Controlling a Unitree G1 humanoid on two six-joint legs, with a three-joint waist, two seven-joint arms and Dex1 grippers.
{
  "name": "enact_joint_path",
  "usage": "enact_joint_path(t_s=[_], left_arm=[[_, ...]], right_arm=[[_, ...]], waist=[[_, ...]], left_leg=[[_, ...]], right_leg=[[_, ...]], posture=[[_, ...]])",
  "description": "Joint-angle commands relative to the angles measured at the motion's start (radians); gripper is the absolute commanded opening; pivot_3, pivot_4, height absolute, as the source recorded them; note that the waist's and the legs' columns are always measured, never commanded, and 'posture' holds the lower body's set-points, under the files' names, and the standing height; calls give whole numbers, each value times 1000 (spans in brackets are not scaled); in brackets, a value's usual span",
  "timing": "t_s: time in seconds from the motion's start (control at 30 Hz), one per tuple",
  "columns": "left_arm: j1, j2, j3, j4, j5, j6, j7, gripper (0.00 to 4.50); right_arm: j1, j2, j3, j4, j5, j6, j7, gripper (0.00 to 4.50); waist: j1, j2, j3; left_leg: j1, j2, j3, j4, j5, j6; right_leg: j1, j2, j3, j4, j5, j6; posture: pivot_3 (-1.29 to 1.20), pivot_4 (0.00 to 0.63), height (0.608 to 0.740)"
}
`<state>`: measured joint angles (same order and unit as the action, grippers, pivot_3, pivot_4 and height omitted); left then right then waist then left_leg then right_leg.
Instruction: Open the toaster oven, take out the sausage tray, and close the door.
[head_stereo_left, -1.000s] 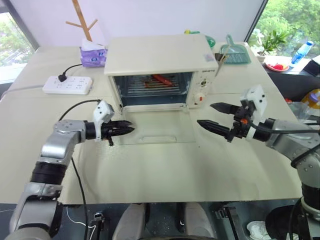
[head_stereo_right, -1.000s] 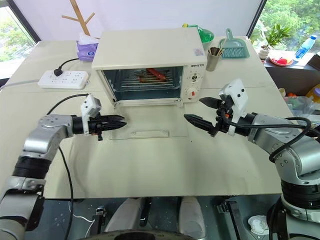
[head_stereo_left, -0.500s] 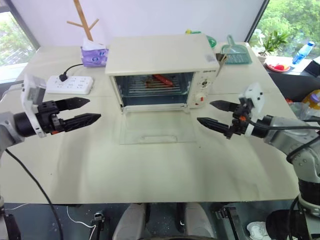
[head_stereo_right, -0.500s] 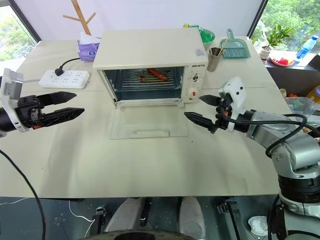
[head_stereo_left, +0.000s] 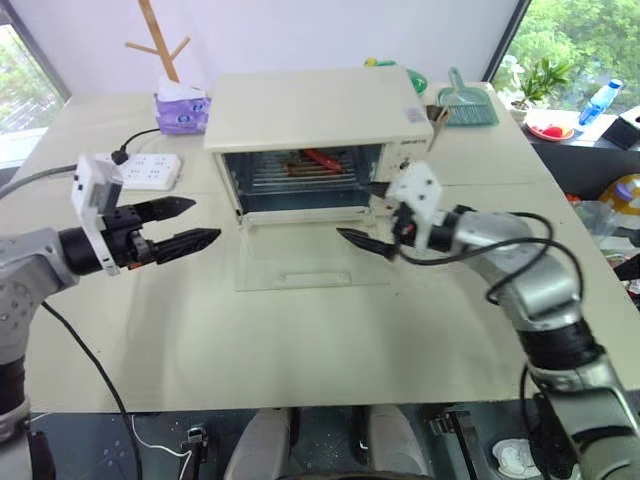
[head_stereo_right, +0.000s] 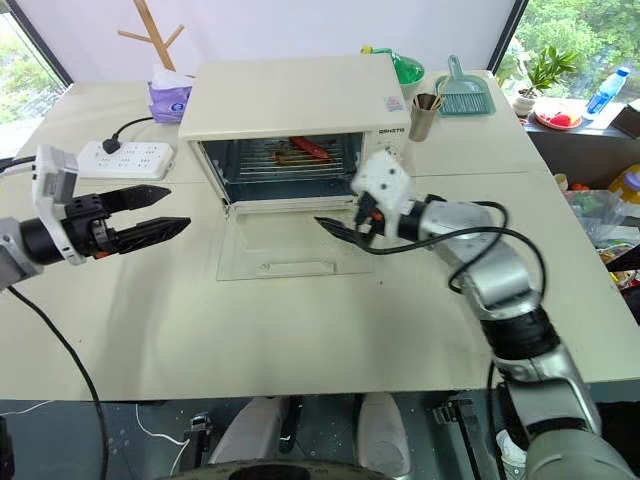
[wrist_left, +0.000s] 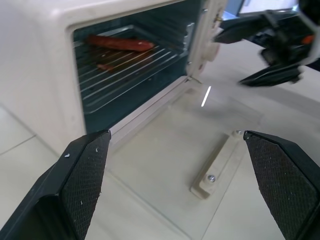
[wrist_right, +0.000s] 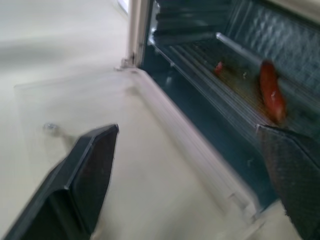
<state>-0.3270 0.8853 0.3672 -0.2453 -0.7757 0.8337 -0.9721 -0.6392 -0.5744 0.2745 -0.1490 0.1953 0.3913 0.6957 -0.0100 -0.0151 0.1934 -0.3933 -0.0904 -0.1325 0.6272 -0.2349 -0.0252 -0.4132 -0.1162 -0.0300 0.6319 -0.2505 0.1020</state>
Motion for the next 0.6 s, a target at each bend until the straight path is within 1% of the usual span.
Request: enact_joint_path(t_s=[0.03,0.2,0.27,0.37,0.4,0.6], left_arm=[[-46,33,-27,23,5,-35,-52,4479],[-141,45,-120,136,62,-91,-122,4479],[-181,40,-155,182,86,-112,-144,4479],[-241,21,-200,254,121,-142,-166,4479],[-254,17,-209,271,128,-149,-171,4479],[-346,-33,-271,392,190,-198,-207,4479]], right_arm=[[-76,39,78,112,-172,-186,-30,4500],[-208,114,205,376,-430,-459,-132,4500],[-254,142,233,479,-502,-546,-180,4500],[-313,188,243,613,-564,-634,-241,4500],[-325,199,241,645,-576,-654,-253,4500],[-432,264,259,908,-681,-766,-359,4500]], waist=[[-3,0,0],[-7,0,0],[-9,0,0],[-10,0,0],[-10,0,0],[-12,0,0]], left_leg=[[0,0,0,0,0,0],[0,0,0,0,1,-1],[0,0,0,-1,2,-3],[0,1,0,-2,3,-5],[0,1,-1,-2,5,-9],[0,0,0,-5,7,-11]], right_leg=[[0,0,0,0,0,0],[0,2,0,0,1,1],[-1,3,1,1,1,0],[-2,3,1,1,1,0],[-2,3,1,2,1,0],[-4,3,2,3,2,-1]], posture=[[0,150,740],[0,150,740],[0,150,740],[0,150,740],[0,150,740],[0,150,740]])
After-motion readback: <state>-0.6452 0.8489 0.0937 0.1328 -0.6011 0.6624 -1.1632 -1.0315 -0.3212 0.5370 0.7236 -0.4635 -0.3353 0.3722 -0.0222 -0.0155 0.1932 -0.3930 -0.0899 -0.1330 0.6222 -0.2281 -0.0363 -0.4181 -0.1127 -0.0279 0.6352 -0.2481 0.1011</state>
